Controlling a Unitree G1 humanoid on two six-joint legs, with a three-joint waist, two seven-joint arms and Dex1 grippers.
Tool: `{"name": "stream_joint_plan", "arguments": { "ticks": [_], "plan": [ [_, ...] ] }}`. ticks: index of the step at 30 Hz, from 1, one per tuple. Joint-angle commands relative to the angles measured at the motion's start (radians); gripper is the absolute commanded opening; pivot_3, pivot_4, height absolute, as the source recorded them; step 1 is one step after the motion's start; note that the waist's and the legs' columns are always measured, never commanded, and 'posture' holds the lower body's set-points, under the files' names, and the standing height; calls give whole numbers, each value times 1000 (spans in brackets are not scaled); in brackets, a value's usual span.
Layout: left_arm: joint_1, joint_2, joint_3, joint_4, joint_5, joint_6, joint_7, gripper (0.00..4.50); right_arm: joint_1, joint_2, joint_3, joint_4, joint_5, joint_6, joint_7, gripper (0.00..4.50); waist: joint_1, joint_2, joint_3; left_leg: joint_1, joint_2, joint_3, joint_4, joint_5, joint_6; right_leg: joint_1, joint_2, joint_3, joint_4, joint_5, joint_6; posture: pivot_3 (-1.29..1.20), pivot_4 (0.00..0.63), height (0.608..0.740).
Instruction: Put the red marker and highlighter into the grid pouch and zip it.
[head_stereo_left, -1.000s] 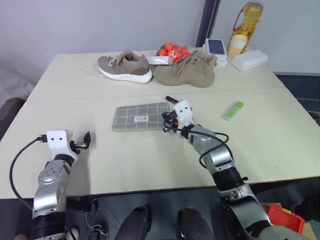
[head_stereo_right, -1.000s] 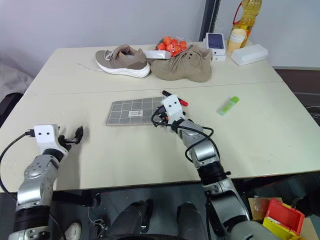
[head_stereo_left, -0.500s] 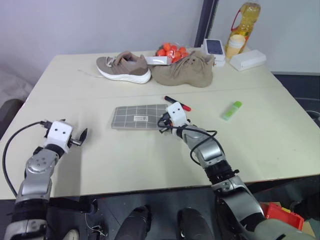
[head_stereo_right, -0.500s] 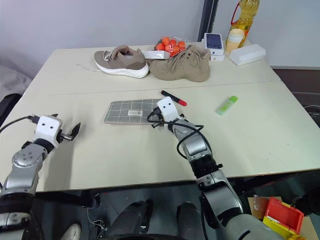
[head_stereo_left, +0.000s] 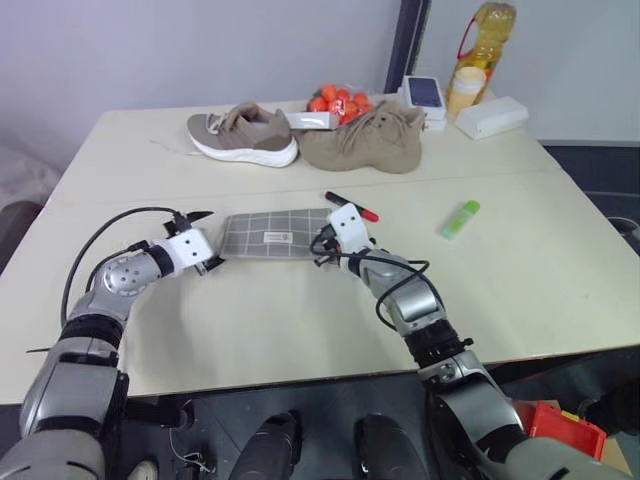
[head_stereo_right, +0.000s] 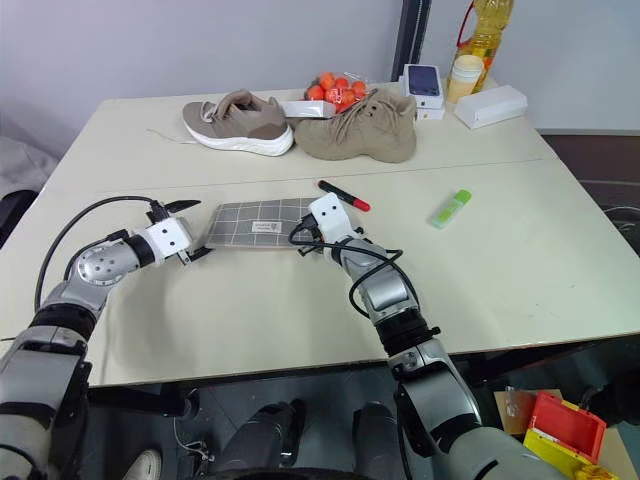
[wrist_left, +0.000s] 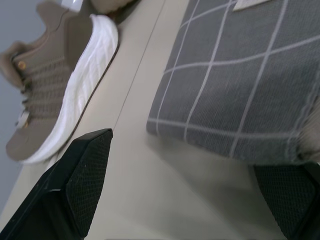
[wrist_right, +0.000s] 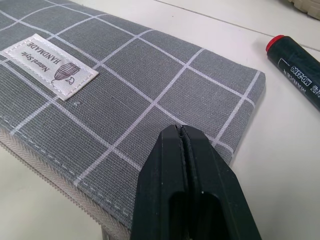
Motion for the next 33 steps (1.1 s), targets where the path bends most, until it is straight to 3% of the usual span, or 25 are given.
{"name": "stream_joint_plan", "arguments": {
  "ticks": [1,2,4,11,17,22,27,33],
  "plan": [
    [-49,-21,-24,51,18,-65,-21,4500,10,3,-7,-46,-4,3,-4,86,1,0,0,0,0,0,0,0,0,0,0,0,0,0,0,0,150,740],
    [-62,-27,-28,63,23,-76,-20,4500,13,2,-7,-51,-5,4,-5,86,2,0,0,0,0,0,0,0,0,0,0,0,0,0,0,0,150,740],
    [-77,-36,-32,82,26,-94,-20,3615,19,3,-5,-59,-8,6,-8,0,0,0,0,0,0,0,1,0,0,0,0,0,0,0,0,0,150,740],
    [-75,-55,-21,102,0,-117,-46,53,23,3,-10,-80,-9,6,-16,0,-13,0,0,-1,0,0,1,1,-1,-1,0,1,6,0,1,0,150,740],
    [-17,-53,3,52,-49,-92,-85,53,20,-11,-19,-109,-3,-10,0,0,-24,0,0,-1,0,0,2,1,-1,-1,0,1,8,0,1,0,150,740],
    [89,-73,63,-124,-148,34,-82,53,10,-32,-30,-138,1,-26,22,0,-26,0,0,-1,0,0,2,1,-1,-1,0,1,8,0,1,0,150,740],
    [401,-86,146,-665,-195,407,33,53,20,-50,-39,-177,21,-43,65,0,-37,0,0,-1,0,1,1,1,-1,-3,0,8,8,-1,0,0,150,740],
    [616,-135,138,-1062,-147,718,106,53,28,-50,-25,-177,16,-49,85,0,-25,1,0,0,0,1,1,1,-1,-2,1,9,8,-1,0,0,150,740]
  ]
}}
